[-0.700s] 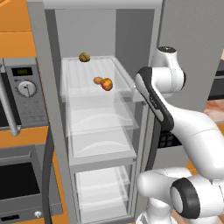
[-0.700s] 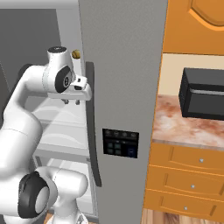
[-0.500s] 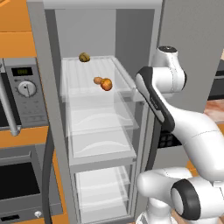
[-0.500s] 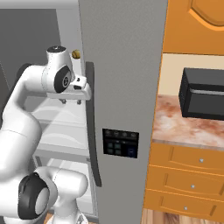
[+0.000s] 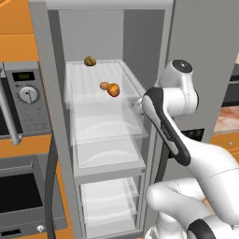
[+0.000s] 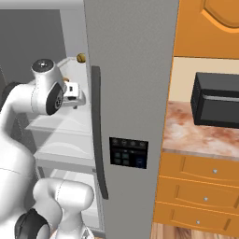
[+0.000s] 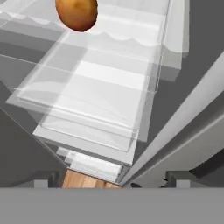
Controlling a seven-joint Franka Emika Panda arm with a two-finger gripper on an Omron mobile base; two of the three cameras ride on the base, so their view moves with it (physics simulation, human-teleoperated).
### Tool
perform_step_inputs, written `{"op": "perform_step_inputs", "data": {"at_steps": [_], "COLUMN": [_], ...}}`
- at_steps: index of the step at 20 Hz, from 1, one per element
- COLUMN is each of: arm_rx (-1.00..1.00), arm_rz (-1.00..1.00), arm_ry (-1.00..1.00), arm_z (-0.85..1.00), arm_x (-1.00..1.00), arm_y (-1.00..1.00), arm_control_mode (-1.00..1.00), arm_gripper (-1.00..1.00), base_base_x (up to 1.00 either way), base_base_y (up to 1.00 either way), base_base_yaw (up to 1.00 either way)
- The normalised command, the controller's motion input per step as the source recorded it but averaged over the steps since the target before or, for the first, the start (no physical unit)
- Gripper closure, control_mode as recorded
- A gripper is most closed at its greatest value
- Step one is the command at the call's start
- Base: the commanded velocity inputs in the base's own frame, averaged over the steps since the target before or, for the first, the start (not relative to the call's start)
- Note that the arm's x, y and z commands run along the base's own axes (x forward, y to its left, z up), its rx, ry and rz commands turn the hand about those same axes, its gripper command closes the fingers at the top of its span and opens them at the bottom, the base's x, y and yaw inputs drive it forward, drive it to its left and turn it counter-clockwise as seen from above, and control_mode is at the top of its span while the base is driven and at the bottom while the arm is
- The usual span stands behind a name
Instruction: Pick up the tangerine and peach from the fridge and place one fruit on each plate on the dining counter.
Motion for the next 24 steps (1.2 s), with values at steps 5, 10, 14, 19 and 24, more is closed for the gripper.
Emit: {"op": "perform_step_inputs", "data": {"at_steps": [5, 10, 14, 19, 24], "arm_rx": [0.0, 0.0, 0.01, 0.0, 0.02], "arm_rz": [0.01, 0.01, 0.05, 0.04, 0.0], "arm_ry": [-0.04, -0.02, 0.0, -0.08, -0.09], "arm_z": [0.32, 0.25, 0.23, 0.09, 0.01], "arm_x": [0.3, 0.47, 0.52, 0.42, 0.37], "arm_y": [0.46, 0.39, 0.22, 0.23, 0.22], "arm_control_mode": [-1.0, -1.0, -1.0, -1.0, -1.0], "arm_gripper": [-1.0, -1.0, -1.0, -1.0, -1.0], "base_base_x": [0.0, 0.0, 0.0, 0.0, 0.0], "base_base_y": [0.0, 0.0, 0.0, 0.0, 0.0], "base_base_yaw": [0.0, 0.0, 0.0, 0.0, 0.0]}}
